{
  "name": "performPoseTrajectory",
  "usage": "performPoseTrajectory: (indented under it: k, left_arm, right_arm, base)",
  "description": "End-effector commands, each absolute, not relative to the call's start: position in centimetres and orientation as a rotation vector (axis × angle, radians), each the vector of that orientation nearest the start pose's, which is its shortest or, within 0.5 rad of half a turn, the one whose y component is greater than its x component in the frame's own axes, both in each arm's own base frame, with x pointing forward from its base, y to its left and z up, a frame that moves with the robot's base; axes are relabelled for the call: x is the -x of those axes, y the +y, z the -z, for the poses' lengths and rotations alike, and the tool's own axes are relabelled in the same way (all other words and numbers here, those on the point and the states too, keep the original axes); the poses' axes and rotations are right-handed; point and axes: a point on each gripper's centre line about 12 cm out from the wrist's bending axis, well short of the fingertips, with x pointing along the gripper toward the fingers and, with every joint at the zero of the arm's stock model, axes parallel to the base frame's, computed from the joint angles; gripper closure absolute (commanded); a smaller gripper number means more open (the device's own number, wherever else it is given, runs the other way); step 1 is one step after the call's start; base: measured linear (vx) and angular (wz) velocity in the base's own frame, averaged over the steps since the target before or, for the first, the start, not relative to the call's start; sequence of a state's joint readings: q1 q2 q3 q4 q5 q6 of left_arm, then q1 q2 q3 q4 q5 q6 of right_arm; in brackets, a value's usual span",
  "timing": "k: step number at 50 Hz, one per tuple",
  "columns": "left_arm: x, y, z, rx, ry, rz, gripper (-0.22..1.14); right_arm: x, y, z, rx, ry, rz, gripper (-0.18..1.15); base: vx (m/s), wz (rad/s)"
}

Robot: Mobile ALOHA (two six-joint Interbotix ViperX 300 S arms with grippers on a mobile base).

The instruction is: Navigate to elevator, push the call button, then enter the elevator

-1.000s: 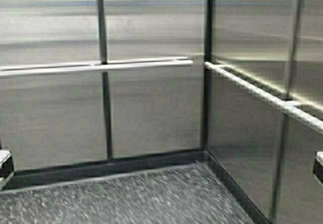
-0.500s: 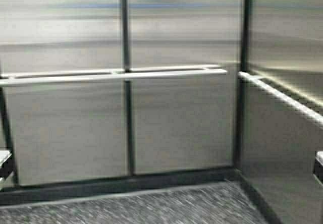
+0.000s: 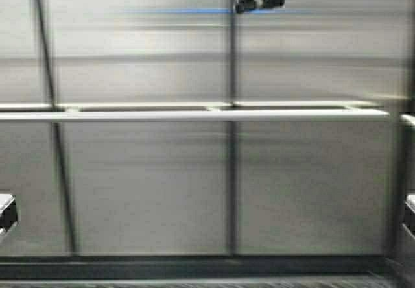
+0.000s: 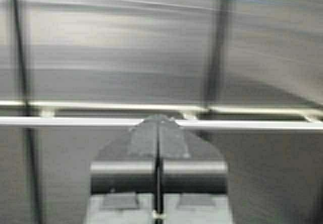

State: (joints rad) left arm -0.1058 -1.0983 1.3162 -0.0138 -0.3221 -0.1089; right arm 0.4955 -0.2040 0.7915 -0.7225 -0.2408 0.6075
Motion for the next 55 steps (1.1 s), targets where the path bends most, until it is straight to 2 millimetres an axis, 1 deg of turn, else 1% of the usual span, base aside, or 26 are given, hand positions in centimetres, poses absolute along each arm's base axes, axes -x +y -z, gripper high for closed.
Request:
performPoseTrajectory:
  k: [1, 7, 15, 21, 31, 43, 48, 55]
  left_arm:
    - [-17.1, -1.8, -27.0, 0.13, -0.111, 0.109, 0.89]
    - [-17.1, -1.8, -27.0, 0.128, -0.113, 0.109, 0.89]
    - [-17.1, -1.8, -26.9, 0.127, -0.11, 0.109, 0.89]
    - [-17.1, -1.8, -26.8, 0.127, -0.107, 0.109, 0.89]
    - [-17.2, -1.8, -27.3, 0.127, -0.121, 0.11, 0.89]
    - [-17.4, -1.8, -27.3, 0.126, -0.129, 0.11, 0.89]
    - [-17.9, -1.9, -27.0, 0.125, -0.106, 0.108, 0.89]
    - [-18.2, -1.9, -27.0, 0.124, -0.093, 0.108, 0.89]
  right_arm:
    - [-30.3, 19.3, -23.7, 0.158, 0.322, -0.687, 0.9]
    - [-30.2, 19.4, -23.7, 0.155, 0.322, -0.692, 0.9]
    - [-29.5, 20.3, -23.8, 0.162, 0.316, -0.722, 0.9]
    - [-29.3, 20.2, -23.6, 0.163, 0.321, -0.723, 0.9]
    - [-29.4, 20.3, -23.7, 0.163, 0.319, -0.723, 0.9]
    - [-29.6, 20.4, -23.5, 0.163, 0.325, -0.725, 0.9]
    - [-29.6, 20.5, -23.8, 0.156, 0.313, -0.73, 0.9]
    - [-29.1, 20.4, -23.8, 0.153, 0.312, -0.735, 0.9]
  base:
    - [0.35, 0.47]
    - [0.33, 0.56]
    - [0.3, 0.73]
    - [0.26, 0.81]
    - [0.23, 0.72]
    - [0.19, 0.5]
    - [0.16, 0.45]
    - [0.17, 0.46]
